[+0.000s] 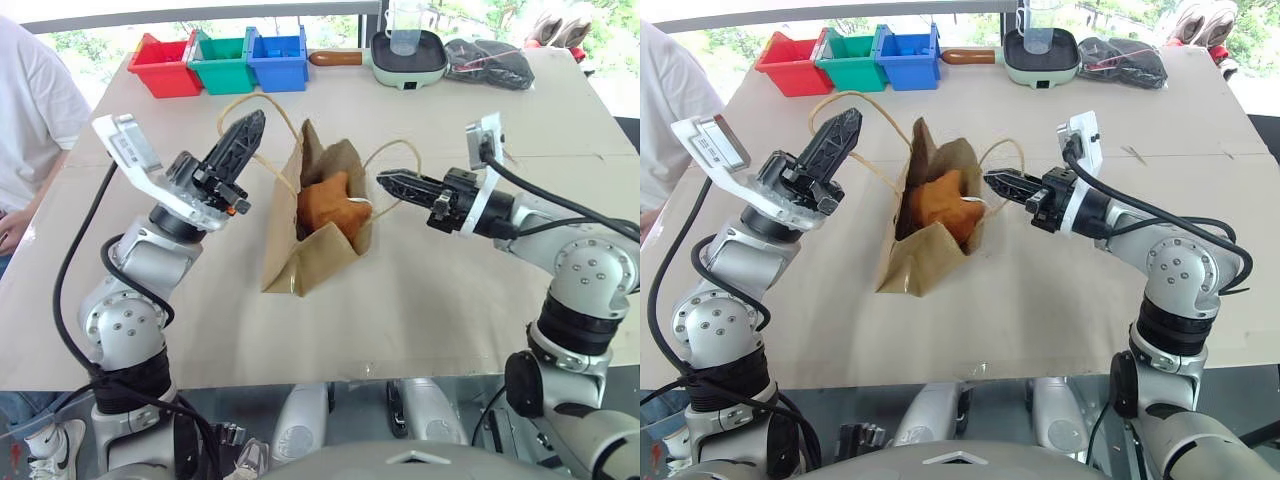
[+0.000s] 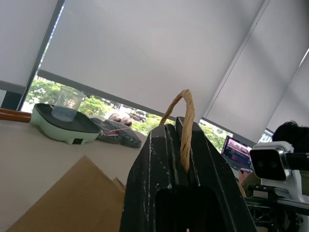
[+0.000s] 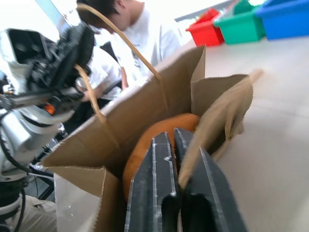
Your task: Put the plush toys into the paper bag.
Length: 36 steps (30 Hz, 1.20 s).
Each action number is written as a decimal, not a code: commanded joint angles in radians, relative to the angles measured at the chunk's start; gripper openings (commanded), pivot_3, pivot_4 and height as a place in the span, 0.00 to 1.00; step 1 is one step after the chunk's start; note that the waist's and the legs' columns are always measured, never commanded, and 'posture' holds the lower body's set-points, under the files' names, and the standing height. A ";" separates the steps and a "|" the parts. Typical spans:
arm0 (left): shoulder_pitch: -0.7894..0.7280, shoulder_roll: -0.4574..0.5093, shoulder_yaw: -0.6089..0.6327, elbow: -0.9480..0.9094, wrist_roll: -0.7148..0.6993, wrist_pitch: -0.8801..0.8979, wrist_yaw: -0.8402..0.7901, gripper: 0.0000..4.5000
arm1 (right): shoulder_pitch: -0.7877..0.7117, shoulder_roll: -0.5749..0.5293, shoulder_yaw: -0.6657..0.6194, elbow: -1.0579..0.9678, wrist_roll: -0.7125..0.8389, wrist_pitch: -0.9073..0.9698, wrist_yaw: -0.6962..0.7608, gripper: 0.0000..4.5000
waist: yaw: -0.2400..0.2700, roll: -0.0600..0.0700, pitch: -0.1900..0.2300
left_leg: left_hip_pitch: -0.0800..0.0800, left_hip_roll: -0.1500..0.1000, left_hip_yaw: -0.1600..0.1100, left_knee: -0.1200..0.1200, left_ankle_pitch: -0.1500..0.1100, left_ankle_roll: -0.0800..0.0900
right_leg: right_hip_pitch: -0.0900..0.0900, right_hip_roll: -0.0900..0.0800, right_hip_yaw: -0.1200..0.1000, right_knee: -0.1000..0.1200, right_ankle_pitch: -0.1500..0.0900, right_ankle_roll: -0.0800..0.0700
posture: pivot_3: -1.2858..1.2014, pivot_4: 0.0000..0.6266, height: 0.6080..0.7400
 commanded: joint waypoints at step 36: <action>0.177 0.126 -0.143 0.076 0.464 -0.004 -0.375 1.00 | 0.212 -0.415 0.491 -0.032 -0.265 -0.518 0.004 0.01 | 0.009 -0.001 0.002 | -0.001 0.002 0.002 -0.001 0.001 -0.001 | -0.003 -0.005 -0.001 -0.003 0.000 0.000 | 0.52 0.24 1.00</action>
